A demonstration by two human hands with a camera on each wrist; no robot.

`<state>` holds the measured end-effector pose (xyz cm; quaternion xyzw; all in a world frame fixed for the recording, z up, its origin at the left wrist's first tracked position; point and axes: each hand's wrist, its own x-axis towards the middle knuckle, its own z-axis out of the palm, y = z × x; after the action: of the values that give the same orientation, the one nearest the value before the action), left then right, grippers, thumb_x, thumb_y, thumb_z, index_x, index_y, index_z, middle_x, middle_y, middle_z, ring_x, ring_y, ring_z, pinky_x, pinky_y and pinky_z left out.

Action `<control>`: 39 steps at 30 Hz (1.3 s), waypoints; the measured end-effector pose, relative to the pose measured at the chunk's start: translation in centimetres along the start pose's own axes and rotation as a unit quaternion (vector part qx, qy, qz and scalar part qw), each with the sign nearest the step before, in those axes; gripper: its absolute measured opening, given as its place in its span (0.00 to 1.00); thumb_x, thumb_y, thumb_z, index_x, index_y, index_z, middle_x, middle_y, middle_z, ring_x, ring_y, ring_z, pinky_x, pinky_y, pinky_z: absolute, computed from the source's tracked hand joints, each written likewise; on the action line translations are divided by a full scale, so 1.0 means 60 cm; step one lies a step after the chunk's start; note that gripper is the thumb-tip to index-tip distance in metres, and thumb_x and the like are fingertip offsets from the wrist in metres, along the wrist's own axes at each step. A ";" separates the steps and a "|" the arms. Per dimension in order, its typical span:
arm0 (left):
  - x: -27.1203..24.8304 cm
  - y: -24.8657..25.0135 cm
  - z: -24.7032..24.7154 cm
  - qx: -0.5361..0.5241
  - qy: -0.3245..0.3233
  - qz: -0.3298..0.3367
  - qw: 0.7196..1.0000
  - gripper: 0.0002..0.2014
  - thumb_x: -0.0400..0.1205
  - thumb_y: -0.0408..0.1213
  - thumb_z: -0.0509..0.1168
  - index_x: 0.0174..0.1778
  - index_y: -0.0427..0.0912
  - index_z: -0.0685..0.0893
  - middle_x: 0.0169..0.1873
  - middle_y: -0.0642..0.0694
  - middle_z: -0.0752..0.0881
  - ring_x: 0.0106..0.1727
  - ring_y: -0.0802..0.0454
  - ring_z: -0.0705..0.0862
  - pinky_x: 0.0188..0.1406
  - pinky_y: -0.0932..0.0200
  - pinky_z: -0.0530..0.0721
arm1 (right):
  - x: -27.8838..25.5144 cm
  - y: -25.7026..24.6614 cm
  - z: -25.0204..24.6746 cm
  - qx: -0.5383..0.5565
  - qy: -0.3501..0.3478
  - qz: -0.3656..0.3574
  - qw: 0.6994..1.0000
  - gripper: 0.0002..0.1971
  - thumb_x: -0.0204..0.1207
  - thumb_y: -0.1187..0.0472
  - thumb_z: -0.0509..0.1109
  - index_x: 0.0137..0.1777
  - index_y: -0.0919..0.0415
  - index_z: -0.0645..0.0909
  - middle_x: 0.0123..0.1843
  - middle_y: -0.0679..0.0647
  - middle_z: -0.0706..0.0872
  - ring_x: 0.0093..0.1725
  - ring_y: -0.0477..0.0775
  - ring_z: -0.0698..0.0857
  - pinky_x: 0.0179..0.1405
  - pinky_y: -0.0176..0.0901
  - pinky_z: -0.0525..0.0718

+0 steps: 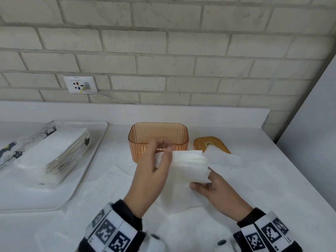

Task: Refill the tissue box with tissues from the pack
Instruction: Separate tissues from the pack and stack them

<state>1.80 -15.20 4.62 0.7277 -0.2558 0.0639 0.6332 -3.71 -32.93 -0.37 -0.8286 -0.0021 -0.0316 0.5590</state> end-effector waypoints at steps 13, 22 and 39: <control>0.014 0.041 -0.061 0.015 -0.291 -0.089 0.953 0.37 0.61 0.45 0.83 0.66 0.63 0.76 0.59 0.64 0.84 0.61 0.64 0.83 0.61 0.63 0.82 | 0.031 -0.091 -0.073 -0.123 -0.038 -0.106 0.986 0.07 0.76 0.65 0.71 0.49 0.52 0.81 0.49 0.40 0.86 0.54 0.41 0.83 0.58 0.39 0.78; 0.014 -0.022 -0.044 0.037 -0.144 -0.150 0.977 0.08 0.81 0.40 0.67 0.54 0.57 0.84 0.48 0.57 0.90 0.48 0.63 0.88 0.50 0.62 0.85 | 0.027 -0.072 -0.092 -0.076 -0.092 0.042 0.992 0.10 0.69 0.55 0.77 0.50 0.50 0.83 0.49 0.45 0.90 0.49 0.45 0.89 0.54 0.43 0.84; 0.000 -0.156 -0.054 0.057 -0.287 -0.128 0.948 0.23 0.69 0.51 0.76 0.51 0.38 0.83 0.46 0.48 0.87 0.51 0.52 0.86 0.57 0.55 0.84 | 0.012 0.039 -0.037 -0.003 -0.016 0.107 0.994 0.22 0.76 0.69 0.69 0.66 0.49 0.74 0.62 0.40 0.84 0.62 0.35 0.81 0.67 0.35 0.78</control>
<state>6.78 -11.49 -3.10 0.7765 -0.3276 -0.2149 0.4934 -3.02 -35.87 -1.65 -0.8262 0.0780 0.0413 0.5564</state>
